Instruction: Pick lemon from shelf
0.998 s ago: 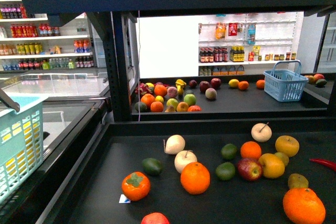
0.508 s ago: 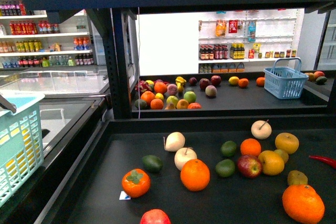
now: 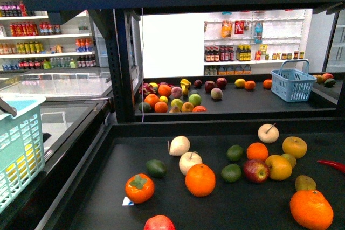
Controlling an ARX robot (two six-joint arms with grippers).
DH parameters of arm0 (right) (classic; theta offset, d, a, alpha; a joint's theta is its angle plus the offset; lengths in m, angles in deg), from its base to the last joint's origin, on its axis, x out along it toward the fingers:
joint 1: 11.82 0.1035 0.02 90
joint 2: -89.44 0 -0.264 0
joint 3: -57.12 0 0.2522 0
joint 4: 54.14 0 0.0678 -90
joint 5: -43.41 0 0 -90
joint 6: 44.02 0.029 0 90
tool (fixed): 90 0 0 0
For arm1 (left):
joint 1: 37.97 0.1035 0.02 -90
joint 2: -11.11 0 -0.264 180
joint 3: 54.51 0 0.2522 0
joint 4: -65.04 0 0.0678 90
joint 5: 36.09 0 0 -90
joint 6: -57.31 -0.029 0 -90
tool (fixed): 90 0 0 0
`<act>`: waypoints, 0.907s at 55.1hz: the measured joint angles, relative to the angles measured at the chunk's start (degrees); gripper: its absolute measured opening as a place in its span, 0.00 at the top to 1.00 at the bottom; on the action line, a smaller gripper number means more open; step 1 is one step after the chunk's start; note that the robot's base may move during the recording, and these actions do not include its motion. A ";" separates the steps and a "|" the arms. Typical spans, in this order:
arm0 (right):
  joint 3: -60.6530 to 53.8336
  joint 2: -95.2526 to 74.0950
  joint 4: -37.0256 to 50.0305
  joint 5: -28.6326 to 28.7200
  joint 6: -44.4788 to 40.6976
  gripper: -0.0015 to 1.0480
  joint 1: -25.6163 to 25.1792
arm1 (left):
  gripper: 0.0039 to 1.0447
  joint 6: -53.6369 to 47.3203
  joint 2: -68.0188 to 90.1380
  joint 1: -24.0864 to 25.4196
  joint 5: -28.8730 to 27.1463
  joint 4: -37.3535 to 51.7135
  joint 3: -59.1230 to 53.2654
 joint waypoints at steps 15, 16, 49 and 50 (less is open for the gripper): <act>0.00 0.00 0.00 0.02 0.00 0.07 0.00 | 0.08 -8.90 -9.25 0.22 0.70 -17.77 -1.75; 0.00 0.00 0.00 0.02 0.00 0.07 0.00 | 0.08 -9.42 -9.94 0.26 0.57 -19.32 -1.79; 0.00 0.00 0.00 0.02 0.00 0.07 0.00 | 0.08 -60.63 -48.72 -5.49 -17.09 -69.26 -16.41; 0.00 0.00 0.00 0.02 0.00 0.07 0.00 | 0.08 -61.77 -51.34 -6.05 -17.42 -70.36 -18.01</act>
